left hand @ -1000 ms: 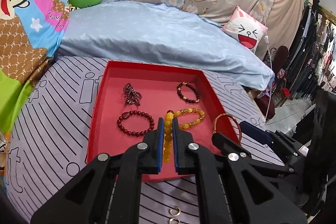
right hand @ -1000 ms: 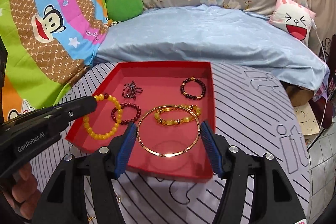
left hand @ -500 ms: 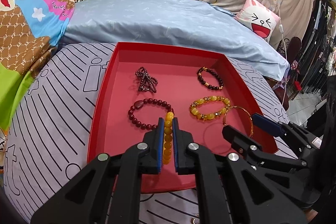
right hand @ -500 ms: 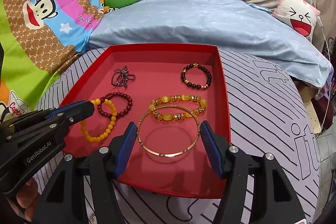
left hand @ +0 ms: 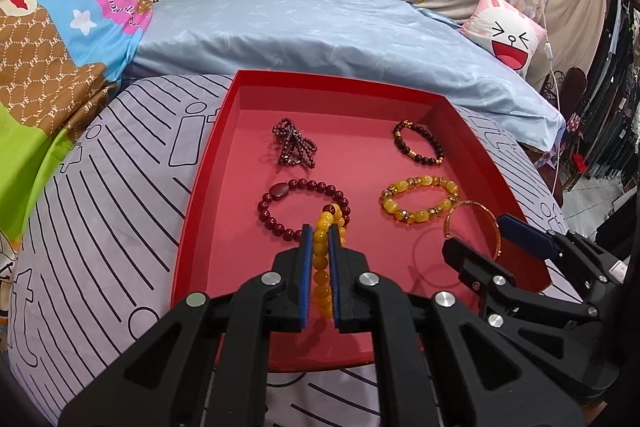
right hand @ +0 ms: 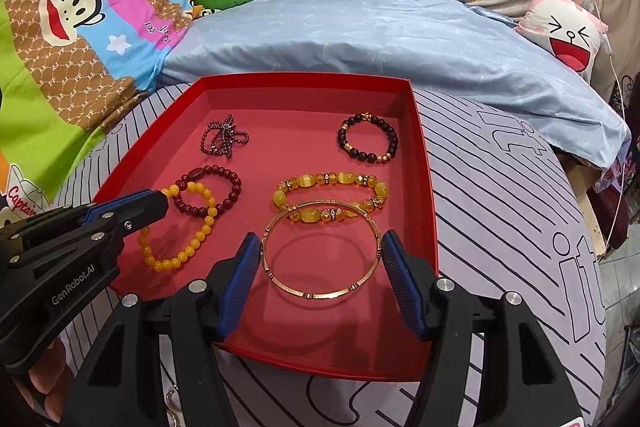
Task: Organize jewelry
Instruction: 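Carry the amber bracelet and gold bangle into the red tray and open both tools, then withdraw both tools from the tray toward the remaining gold jewelry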
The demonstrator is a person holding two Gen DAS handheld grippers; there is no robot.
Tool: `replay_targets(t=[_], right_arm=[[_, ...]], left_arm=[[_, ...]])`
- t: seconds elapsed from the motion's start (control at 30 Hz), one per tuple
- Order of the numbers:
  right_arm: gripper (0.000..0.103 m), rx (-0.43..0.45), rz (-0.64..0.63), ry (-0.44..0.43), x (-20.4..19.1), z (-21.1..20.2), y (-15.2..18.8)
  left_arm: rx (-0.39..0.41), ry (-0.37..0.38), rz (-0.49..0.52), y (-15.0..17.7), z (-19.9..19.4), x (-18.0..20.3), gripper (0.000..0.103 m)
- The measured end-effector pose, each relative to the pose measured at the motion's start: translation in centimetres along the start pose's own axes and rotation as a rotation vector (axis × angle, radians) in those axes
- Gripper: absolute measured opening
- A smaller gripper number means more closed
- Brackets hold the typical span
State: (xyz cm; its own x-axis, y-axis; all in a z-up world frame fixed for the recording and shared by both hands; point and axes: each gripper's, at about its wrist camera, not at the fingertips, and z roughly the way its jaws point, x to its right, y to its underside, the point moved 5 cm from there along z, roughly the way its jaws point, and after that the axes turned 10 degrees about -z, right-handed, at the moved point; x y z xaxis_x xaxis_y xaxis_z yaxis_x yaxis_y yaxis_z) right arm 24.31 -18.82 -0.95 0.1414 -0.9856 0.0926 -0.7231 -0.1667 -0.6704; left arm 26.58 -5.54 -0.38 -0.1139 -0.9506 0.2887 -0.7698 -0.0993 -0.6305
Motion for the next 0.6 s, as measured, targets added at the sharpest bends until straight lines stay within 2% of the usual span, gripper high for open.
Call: replay_targets(t=[0.13, 0.17, 0.2, 0.23, 0.6], right_arm=[[0.061, 0.003, 0.005, 0.005, 0.1, -0.1, 0.0], [0.061, 0.005, 0.008, 0.004, 0.1, -0.1, 0.1], [0.061, 0.006, 0.011, 0.003, 0.1, -0.2, 0.1], [0.061, 0.009, 0.012, 0.005, 0.2, -0.3, 0.1], [0.064, 0.059, 0.013, 0.004, -0.2, -3.6, -0.4]], left_arm=[[0.023, -0.010, -0.013, -0.1, -0.3, -0.2, 0.010], [0.034, -0.017, -0.019, -0.1, -0.4, -0.3, 0.014], [0.043, -0.022, -0.026, -0.1, -0.5, -0.4, 0.028], [0.055, -0.028, -0.035, -0.2, -0.6, -0.5, 0.035], [0.093, -0.009, -0.027, -0.2, -3.7, 0.0, 0.035]])
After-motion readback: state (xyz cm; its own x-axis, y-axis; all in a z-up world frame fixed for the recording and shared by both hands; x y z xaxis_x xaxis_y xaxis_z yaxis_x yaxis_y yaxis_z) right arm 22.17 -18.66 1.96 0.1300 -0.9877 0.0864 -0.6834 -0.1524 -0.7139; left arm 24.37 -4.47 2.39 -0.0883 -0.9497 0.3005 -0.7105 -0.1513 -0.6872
